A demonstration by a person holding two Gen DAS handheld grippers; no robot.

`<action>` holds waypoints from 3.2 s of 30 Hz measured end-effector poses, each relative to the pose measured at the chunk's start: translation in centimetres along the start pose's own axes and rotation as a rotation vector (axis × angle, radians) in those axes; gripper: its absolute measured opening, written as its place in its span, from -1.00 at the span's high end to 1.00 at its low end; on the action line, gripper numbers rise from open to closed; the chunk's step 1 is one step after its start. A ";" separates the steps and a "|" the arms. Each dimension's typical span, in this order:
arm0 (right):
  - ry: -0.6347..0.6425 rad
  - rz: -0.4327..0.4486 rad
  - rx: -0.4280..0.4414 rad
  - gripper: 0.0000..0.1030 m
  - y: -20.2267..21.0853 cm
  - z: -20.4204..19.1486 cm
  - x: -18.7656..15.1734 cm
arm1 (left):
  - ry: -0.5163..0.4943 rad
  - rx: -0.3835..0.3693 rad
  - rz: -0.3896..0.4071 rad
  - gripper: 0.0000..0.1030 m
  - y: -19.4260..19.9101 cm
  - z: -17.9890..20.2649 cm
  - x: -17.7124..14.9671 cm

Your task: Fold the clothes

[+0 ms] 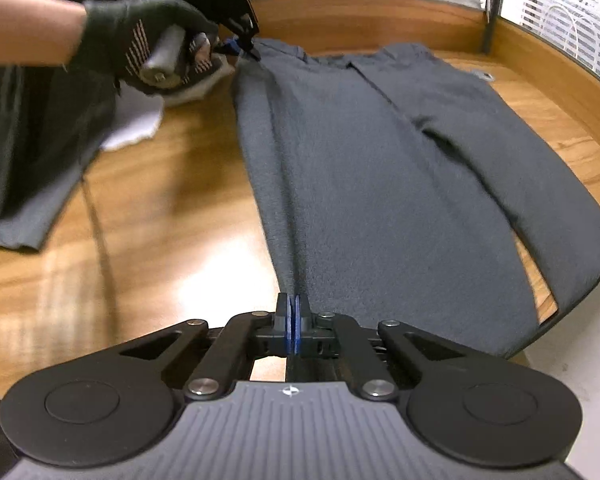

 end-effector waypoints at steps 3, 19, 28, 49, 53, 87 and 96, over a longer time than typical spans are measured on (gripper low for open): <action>-0.023 0.030 0.057 0.98 2.4 0.6 2.1 | 0.005 0.023 0.017 0.87 1.4 0.5 1.4; -0.159 0.135 -0.034 0.98 10.8 16.3 11.3 | -0.075 -0.044 0.272 0.96 7.7 13.6 8.7; -0.186 0.059 -0.005 0.98 6.7 27.3 12.0 | -0.084 0.010 0.089 0.92 3.5 14.7 4.9; -0.207 0.011 -0.017 0.98 2.2 30.7 11.4 | 0.181 0.079 0.049 -0.25 9.8 4.8 -1.5; -0.204 0.011 -0.024 0.98 2.3 30.4 11.4 | 0.252 0.062 0.015 -0.26 8.8 4.4 -2.7; -0.429 -0.048 -0.185 0.98 -0.2 44.4 10.4 | -0.023 0.033 -0.039 0.90 -8.1 28.1 2.1; -0.482 -0.162 -0.139 0.98 -4.7 47.0 8.3 | -0.138 0.088 -0.099 0.46 -14.0 30.3 -0.8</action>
Point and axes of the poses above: each gripper's, at about its wrist camera, not at the fingertips, and y roughly against the way its jaws point, z to its right, x to its top, the point moved 1 cm from there along -y, roughly the way its jaws point, and after that the axes turned 7 degrees about z, right-handed, at the moved point
